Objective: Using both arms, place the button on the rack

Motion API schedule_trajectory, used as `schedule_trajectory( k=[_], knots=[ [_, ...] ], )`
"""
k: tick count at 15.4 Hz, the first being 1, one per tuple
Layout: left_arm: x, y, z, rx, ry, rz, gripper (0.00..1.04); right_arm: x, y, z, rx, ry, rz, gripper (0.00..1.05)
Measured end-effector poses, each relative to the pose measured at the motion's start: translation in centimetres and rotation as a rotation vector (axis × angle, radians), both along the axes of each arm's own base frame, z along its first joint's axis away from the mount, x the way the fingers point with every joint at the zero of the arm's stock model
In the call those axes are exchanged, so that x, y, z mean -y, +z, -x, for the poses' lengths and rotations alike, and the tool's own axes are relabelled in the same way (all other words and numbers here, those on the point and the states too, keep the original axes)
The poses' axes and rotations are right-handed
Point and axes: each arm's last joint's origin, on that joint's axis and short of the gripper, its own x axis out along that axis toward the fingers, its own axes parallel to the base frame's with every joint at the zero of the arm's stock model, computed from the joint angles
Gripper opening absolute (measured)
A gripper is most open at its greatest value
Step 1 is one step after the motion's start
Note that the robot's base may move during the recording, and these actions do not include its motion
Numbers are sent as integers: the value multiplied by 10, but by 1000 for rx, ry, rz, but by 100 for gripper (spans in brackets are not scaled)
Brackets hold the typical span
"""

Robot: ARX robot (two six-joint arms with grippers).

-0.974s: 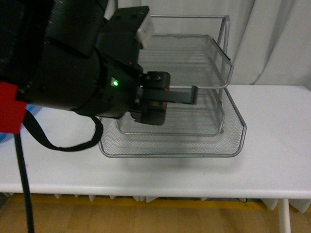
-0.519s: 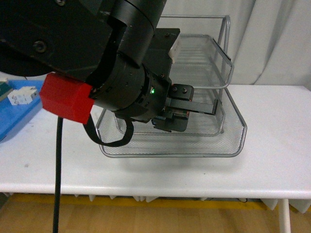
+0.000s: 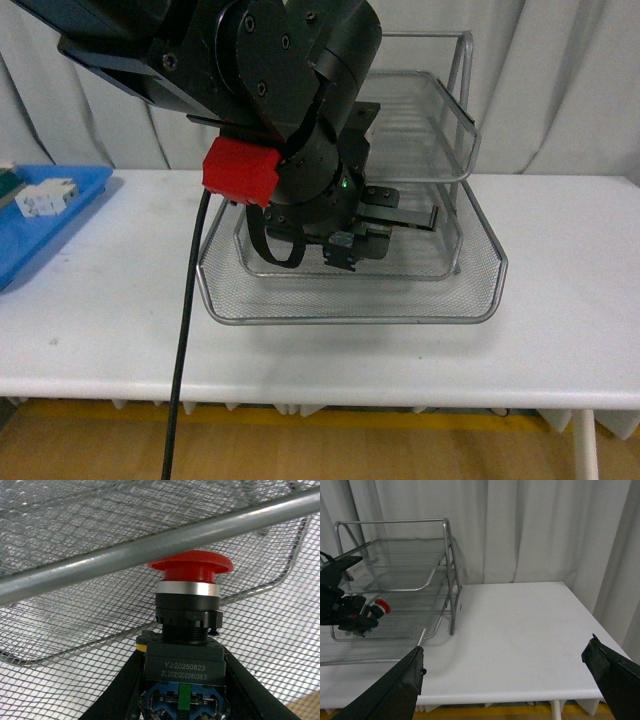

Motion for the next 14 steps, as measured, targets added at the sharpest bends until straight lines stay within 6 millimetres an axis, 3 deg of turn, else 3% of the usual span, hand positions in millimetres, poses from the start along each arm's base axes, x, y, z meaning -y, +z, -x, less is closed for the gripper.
schedule_trajectory(
  k=[3,7,9,14],
  knots=[
    [3,1,-7,-3,3,9,36,0,0,0,0,0,0,98],
    [7,4,-6,0,-3,90,79,0,0,0,0,0,0,98],
    [0,7,5,0,0,107,100,0,0,0,0,0,0,98],
    [-31,66,47,142,21,280,98,0,0,0,0,0,0,98]
  ],
)
